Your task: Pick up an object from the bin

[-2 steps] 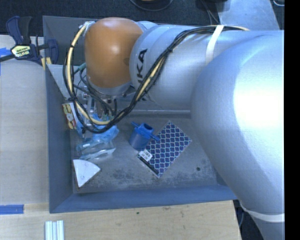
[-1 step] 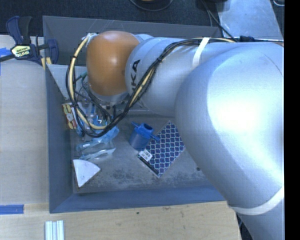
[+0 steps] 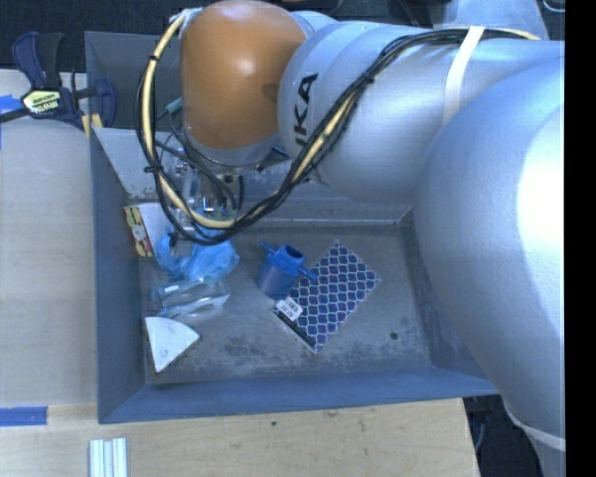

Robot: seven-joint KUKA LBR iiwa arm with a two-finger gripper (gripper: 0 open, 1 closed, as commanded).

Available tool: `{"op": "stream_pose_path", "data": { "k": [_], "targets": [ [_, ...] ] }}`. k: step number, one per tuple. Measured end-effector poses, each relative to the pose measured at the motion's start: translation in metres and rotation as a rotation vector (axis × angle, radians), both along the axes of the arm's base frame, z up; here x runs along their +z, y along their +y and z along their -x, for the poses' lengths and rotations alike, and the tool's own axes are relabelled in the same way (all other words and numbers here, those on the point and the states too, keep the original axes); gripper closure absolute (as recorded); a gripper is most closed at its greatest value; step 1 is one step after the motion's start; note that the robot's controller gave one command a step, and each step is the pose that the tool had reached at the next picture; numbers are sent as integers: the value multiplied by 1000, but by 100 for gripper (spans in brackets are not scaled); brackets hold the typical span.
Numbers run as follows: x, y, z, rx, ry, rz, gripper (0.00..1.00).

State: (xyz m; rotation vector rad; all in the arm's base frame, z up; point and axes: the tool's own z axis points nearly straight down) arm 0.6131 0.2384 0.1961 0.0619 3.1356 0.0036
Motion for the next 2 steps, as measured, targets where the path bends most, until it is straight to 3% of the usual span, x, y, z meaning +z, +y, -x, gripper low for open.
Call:
{"op": "stream_pose_path", "data": {
  "k": [1,2],
  "targets": [
    [-112,-3,-18,84,-33,-4,0],
    [-96,-4,-13,88,-21,-3,0]
  ]
}}
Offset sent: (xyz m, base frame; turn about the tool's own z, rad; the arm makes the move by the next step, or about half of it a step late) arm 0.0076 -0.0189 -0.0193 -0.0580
